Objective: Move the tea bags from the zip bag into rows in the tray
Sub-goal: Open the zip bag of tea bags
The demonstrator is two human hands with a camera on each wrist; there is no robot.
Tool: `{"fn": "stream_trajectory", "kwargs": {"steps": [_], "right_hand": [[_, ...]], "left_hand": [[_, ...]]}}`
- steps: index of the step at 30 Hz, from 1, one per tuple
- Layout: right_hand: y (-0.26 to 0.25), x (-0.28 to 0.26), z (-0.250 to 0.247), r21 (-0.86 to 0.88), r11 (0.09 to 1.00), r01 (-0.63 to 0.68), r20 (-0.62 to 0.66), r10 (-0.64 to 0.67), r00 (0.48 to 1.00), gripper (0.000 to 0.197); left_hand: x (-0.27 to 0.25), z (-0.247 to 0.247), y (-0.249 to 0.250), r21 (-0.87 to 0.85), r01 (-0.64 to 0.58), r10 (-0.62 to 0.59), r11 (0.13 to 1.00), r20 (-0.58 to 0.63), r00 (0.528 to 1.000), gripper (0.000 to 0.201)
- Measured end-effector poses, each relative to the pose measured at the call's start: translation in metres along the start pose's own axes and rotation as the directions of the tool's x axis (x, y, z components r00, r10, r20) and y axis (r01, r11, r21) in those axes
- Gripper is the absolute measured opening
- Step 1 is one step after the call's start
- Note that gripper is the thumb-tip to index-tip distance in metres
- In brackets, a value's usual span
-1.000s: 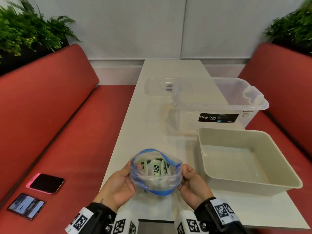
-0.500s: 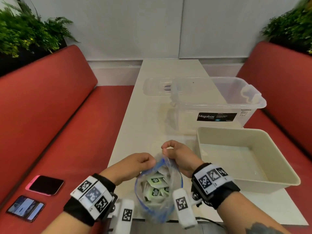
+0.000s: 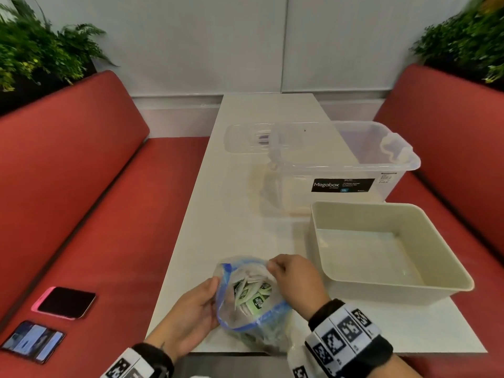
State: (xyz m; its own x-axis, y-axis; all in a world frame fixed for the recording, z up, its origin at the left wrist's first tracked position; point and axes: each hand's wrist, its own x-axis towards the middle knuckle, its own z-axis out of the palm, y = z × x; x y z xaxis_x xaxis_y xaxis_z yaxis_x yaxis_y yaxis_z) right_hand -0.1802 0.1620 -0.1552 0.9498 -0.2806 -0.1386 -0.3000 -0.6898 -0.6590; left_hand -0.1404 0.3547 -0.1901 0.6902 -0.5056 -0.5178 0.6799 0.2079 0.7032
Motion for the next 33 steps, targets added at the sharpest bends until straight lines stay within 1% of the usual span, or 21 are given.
{"fn": "stream_trajectory", "kwargs": {"steps": [2,3,4,5,6,8,9,13,14,15,16,17,18,19,20,21,22,24,26,30,33], "right_hand": [[0.002,0.007,-0.003,-0.039,0.999,0.022,0.037,-0.02,0.999,0.026],[0.001,0.01,-0.005,-0.025,0.999,0.03,0.069,-0.028,0.997,0.026],[0.0,0.013,-0.007,0.021,0.999,0.039,0.103,-0.041,0.994,0.023],[-0.004,0.015,-0.009,0.076,0.996,0.04,0.138,-0.05,0.989,0.021],[-0.008,0.017,-0.011,0.124,0.992,0.037,0.174,-0.058,0.983,0.02],[-0.014,0.021,-0.013,0.184,0.983,0.028,0.223,-0.069,0.972,0.02],[-0.016,0.023,-0.013,0.198,0.98,0.027,0.236,-0.074,0.969,0.02],[-0.017,0.032,-0.008,0.255,0.967,0.003,0.22,-0.061,0.974,0.016],[-0.016,0.033,-0.008,0.274,0.962,-0.009,0.223,-0.055,0.973,0.013],[-0.016,0.033,-0.008,0.292,0.956,-0.02,0.228,-0.05,0.972,0.013],[-0.015,0.032,-0.009,0.307,0.951,-0.028,0.228,-0.045,0.973,0.013],[-0.014,0.032,-0.009,0.309,0.951,-0.028,0.216,-0.041,0.975,0.013],[-0.014,0.031,-0.009,0.283,0.959,-0.012,0.189,-0.043,0.981,0.013],[-0.013,0.029,-0.01,0.227,0.974,0.013,0.151,-0.048,0.987,0.015],[-0.011,0.027,-0.01,0.17,0.985,0.029,0.115,-0.049,0.992,0.02],[-0.01,0.024,-0.01,0.131,0.991,0.032,0.084,-0.043,0.996,0.028],[-0.008,0.022,-0.01,0.112,0.993,0.023,0.066,-0.031,0.997,0.034],[-0.006,0.019,-0.01,0.078,0.997,0.015,0.062,-0.02,0.998,0.031],[-0.003,0.02,-0.009,0.035,0.999,0.03,0.053,-0.032,0.998,0.024],[-0.001,0.022,-0.004,0.058,0.998,0.009,0.007,-0.009,1.0,0.037],[0.001,0.022,0.002,0.251,0.964,-0.082,-0.003,0.086,0.996,0.034]], "left_hand": [[-0.003,-0.001,0.009,0.32,-0.039,0.089,0.947,-0.142,0.986,0.054],[-0.005,0.003,0.016,0.49,-0.089,0.194,0.867,-0.167,0.967,0.056],[-0.007,0.008,0.023,0.631,-0.161,0.311,0.759,-0.133,0.941,0.055],[-0.009,0.015,0.031,0.74,-0.237,0.4,0.629,-0.047,0.915,0.05],[-0.008,0.021,0.038,0.835,-0.278,0.435,0.475,0.052,0.899,0.042],[-0.003,0.036,0.048,0.941,-0.293,0.387,0.172,0.209,0.898,0.026],[0.001,0.039,0.05,0.958,-0.275,0.362,0.076,0.231,0.903,0.022],[0.012,0.043,0.052,0.978,-0.146,0.379,-0.15,0.194,0.905,0.026],[0.014,0.042,0.052,0.977,-0.132,0.386,-0.17,0.189,0.903,0.028],[0.016,0.04,0.051,0.982,-0.129,0.393,-0.141,0.175,0.903,0.028],[0.017,0.038,0.05,0.988,-0.148,0.398,-0.046,0.154,0.904,0.026],[0.019,0.035,0.049,0.979,-0.171,0.395,0.109,0.116,0.911,0.023],[0.021,0.033,0.047,0.934,-0.191,0.372,0.303,0.068,0.926,0.021],[0.022,0.031,0.045,0.846,-0.188,0.321,0.499,0.021,0.947,0.021],[0.022,0.031,0.043,0.733,-0.159,0.246,0.661,-0.012,0.969,0.022],[0.022,0.03,0.041,0.613,-0.118,0.167,0.781,-0.024,0.986,0.024],[0.021,0.028,0.041,0.496,-0.084,0.109,0.864,-0.02,0.994,0.025],[0.021,0.025,0.04,0.302,-0.048,0.056,0.952,-0.017,0.998,0.026],[0.023,0.022,0.038,0.187,-0.042,0.048,0.982,-0.025,0.999,0.027],[0.023,0.021,0.033,0.137,-0.068,0.069,0.988,-0.006,0.998,0.028],[0.022,0.021,0.031,0.124,-0.081,0.083,0.989,-0.011,0.997,0.025]]}}
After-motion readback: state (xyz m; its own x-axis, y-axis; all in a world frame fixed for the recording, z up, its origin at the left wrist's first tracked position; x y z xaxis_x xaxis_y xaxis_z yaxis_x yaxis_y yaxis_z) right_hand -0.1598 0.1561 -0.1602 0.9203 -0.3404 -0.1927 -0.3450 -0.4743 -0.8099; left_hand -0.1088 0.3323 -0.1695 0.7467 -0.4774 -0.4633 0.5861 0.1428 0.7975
